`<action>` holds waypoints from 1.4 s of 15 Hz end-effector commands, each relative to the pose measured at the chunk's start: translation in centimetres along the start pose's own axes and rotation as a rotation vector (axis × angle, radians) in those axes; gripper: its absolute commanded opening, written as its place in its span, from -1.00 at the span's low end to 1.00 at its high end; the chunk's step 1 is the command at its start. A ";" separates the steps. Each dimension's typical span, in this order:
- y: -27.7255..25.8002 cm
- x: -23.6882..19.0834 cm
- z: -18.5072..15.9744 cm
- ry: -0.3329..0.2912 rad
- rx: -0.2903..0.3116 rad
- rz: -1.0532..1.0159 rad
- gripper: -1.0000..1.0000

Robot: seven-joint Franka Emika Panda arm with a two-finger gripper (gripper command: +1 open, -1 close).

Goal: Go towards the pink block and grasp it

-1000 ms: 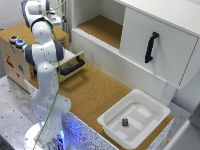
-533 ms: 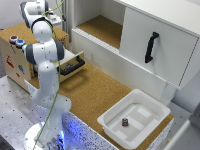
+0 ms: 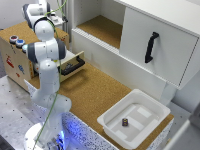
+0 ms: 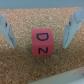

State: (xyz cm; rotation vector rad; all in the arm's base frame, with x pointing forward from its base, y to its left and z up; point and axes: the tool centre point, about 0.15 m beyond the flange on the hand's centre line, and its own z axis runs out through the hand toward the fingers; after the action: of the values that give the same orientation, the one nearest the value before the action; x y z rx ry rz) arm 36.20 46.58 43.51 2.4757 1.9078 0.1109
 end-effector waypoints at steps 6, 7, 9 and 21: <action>2.6 0.3 0.1 -0.092 0.147 -0.024 -1.00; 2.7 0.0 -0.4 -0.078 0.157 -0.002 -1.00; 2.6 -0.9 -1.9 -0.039 0.172 0.034 -1.00; 1.5 -10.9 -4.6 0.051 0.103 0.219 -1.00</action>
State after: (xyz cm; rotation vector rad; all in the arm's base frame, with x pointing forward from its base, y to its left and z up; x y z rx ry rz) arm 36.69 40.72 48.59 2.7102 1.7149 -0.0845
